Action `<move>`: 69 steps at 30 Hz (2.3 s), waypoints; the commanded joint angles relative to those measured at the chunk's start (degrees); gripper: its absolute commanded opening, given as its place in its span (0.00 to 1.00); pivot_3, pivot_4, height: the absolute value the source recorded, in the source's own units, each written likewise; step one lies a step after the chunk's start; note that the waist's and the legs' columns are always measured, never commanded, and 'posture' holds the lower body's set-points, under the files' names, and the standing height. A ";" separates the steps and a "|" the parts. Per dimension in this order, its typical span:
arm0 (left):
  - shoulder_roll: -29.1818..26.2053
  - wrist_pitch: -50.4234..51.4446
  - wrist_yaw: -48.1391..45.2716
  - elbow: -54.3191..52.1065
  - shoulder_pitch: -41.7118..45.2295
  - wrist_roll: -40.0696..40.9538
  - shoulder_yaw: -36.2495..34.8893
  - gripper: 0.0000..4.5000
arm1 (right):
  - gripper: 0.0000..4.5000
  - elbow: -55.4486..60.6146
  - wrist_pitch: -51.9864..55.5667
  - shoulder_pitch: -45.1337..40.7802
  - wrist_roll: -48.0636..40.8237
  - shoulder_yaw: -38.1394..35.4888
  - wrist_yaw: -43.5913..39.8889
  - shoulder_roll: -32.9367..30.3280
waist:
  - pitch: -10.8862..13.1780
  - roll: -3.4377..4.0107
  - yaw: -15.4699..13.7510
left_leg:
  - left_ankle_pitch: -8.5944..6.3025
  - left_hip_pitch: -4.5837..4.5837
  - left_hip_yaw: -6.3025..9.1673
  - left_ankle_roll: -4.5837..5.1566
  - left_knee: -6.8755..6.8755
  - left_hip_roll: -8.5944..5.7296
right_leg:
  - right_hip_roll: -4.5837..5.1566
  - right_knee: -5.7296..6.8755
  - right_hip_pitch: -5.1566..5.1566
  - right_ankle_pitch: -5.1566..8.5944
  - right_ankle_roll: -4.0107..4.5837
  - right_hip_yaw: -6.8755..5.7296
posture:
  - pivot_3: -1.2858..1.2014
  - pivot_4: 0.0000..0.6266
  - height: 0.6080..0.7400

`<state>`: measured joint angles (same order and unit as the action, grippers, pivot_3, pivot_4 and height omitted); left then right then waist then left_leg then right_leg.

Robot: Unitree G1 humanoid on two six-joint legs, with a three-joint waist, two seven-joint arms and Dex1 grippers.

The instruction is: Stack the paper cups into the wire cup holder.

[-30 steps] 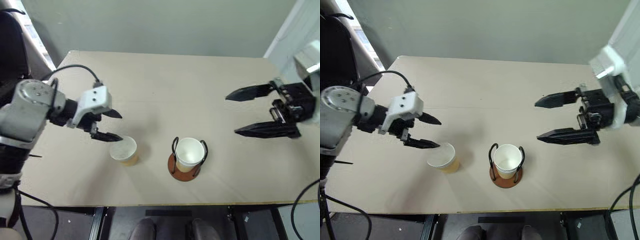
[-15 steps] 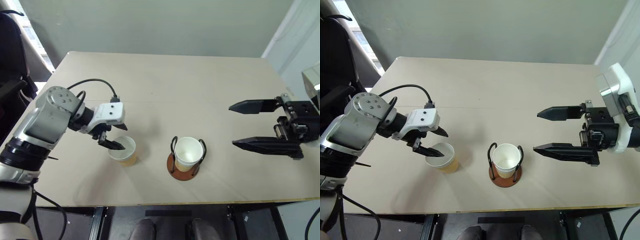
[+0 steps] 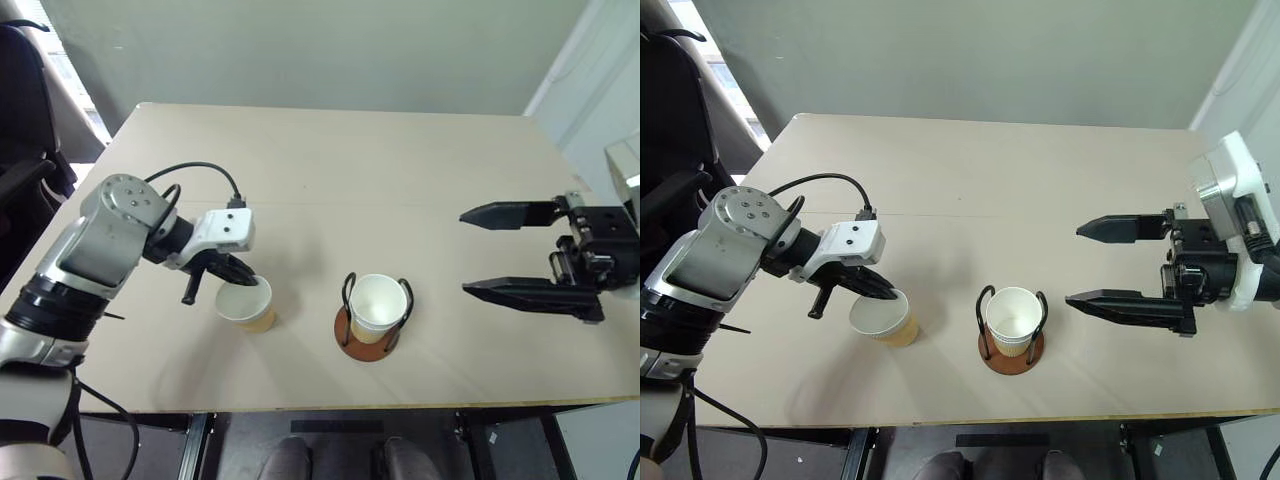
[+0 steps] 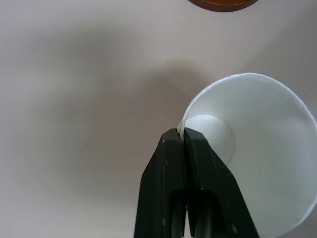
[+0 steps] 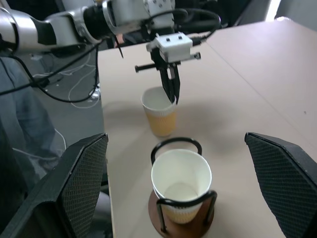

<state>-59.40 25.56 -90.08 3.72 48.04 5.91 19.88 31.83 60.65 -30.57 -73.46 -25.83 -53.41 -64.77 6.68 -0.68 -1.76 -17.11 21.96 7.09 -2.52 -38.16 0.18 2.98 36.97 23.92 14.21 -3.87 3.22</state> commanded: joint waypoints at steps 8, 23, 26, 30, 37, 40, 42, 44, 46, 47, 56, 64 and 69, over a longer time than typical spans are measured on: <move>2.29 -6.67 -2.42 10.44 15.49 6.78 1.21 0.01 | 1.00 -0.65 -2.79 -2.64 -2.68 0.01 1.32 -2.37 | -0.02 -0.03 -0.55 | -0.04 0.07 0.04 0.08 -0.09 -0.03 | 0.03 -0.03 -0.02 -0.03 -0.06 -0.03 | 0.52 0.24 1.00; 19.15 -16.25 -2.42 21.06 40.76 33.74 18.94 0.01 | 1.00 0.06 -3.68 -0.86 -0.91 -1.07 1.47 -4.32 | 0.02 0.05 -1.13 | -0.28 0.65 -0.17 0.51 -0.61 -0.14 | 0.24 -0.20 0.03 -0.24 -0.76 0.03 | 0.52 0.24 1.00; 21.32 -17.47 -2.42 20.73 41.02 34.85 21.17 0.01 | 1.00 0.79 -3.00 1.88 -0.83 -3.55 2.12 -5.52 | 0.02 0.05 -1.43 | -0.29 0.84 -0.11 0.54 -0.91 -0.13 | 0.23 -0.17 0.03 -0.29 -0.89 0.00 | 0.52 0.24 1.00; 21.72 -18.33 -2.42 19.47 41.26 36.62 23.55 0.01 | 1.00 1.78 -2.69 4.01 -1.88 -5.73 3.33 -6.23 | 0.02 0.05 -1.62 | -0.31 0.87 -0.15 0.57 -1.01 -0.14 | 0.27 -0.15 0.02 -0.33 -0.98 0.08 | 0.52 0.24 1.00; 22.83 -21.33 -2.42 20.38 41.57 34.50 27.09 0.01 | 1.00 3.74 -1.53 8.12 -3.59 -10.50 5.14 -7.39 | 0.02 0.06 -1.93 | -0.32 0.90 -0.17 0.60 -1.03 -0.21 | 0.24 -0.16 0.01 -0.31 -1.06 0.06 | 0.52 0.24 1.00; 22.99 -21.82 -2.42 19.93 41.25 33.90 28.12 0.01 | 1.00 4.22 -1.39 9.26 -4.64 -11.64 6.04 -7.60 | 0.02 0.06 -2.04 | -0.34 0.92 -0.14 0.62 -1.05 -0.19 | 0.29 -0.16 0.00 -0.30 -1.09 0.09 | 0.52 0.24 1.00; 23.61 -22.65 -2.42 20.53 41.12 32.08 28.63 0.01 | 1.00 4.51 -1.29 9.99 -5.28 -12.38 6.48 -7.73 | 0.01 0.05 -2.09 | -0.34 0.91 -0.18 0.62 -1.05 -0.22 | 0.26 -0.16 0.01 -0.29 -1.11 0.07 | 0.52 0.24 1.00; 24.15 -24.12 -2.42 21.04 40.73 30.04 29.40 0.01 | 1.00 4.81 -0.71 11.33 -5.08 -13.30 6.59 -7.99 | 0.01 0.05 -2.09 | -0.34 0.91 -0.15 0.62 -1.06 -0.21 | 0.28 -0.16 0.00 -0.28 -1.12 0.09 | 0.52 0.24 1.00; 24.90 -25.48 -2.42 21.58 40.22 28.22 29.23 0.01 | 1.00 5.01 0.02 13.02 -4.42 -14.41 6.19 -8.26 | 0.02 0.06 -2.14 | -0.34 0.92 -0.15 0.63 -1.07 -0.22 | 0.28 -0.16 0.00 -0.28 -1.12 0.08 | 0.52 0.24 1.00; 25.52 -25.60 -2.42 22.04 40.05 27.34 29.15 0.01 | 1.00 5.46 0.75 14.85 -2.80 -15.56 5.04 -8.48 | 0.01 0.05 -2.19 | -0.35 0.93 -0.16 0.64 -1.08 -0.22 | 0.27 -0.16 0.00 -0.28 -1.13 0.08 | 0.52 0.24 1.00; 27.08 -28.10 -2.42 23.92 39.82 24.86 29.37 0.01 | 1.00 7.93 7.44 32.21 5.76 -33.65 -6.69 -7.27 | 0.01 0.05 -2.71 | -0.38 0.97 -0.19 0.69 -1.12 -0.23 | 0.28 -0.15 -0.02 -0.27 -1.14 0.09 | 0.52 0.24 1.00; 27.45 -29.16 -2.42 25.43 39.96 24.04 30.37 0.01 | 1.00 9.08 6.47 42.50 12.06 -44.64 -16.79 -5.02 | 0.00 0.07 -2.68 | -0.43 0.93 -0.26 0.78 -1.21 -0.27 | 0.27 -0.06 -0.03 -0.27 -1.14 0.17 | 0.52 0.24 1.00; 28.09 -29.46 -2.42 25.66 39.53 24.14 29.11 0.01 | 1.00 8.52 5.72 43.40 12.94 -46.11 -18.79 -4.87 | 0.00 0.07 -2.67 | -0.46 0.92 -0.27 0.83 -1.37 -0.29 | 0.24 -0.04 -0.09 -0.27 -1.14 0.17 | 0.52 0.24 1.00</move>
<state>-31.84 -2.78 -90.51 29.41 86.99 29.78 50.70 40.88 67.43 12.86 -61.07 -69.20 -71.38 -69.79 6.68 -0.61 -4.43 -17.57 22.88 6.83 -1.68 -39.57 -0.12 3.21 36.93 23.82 13.94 -5.01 3.39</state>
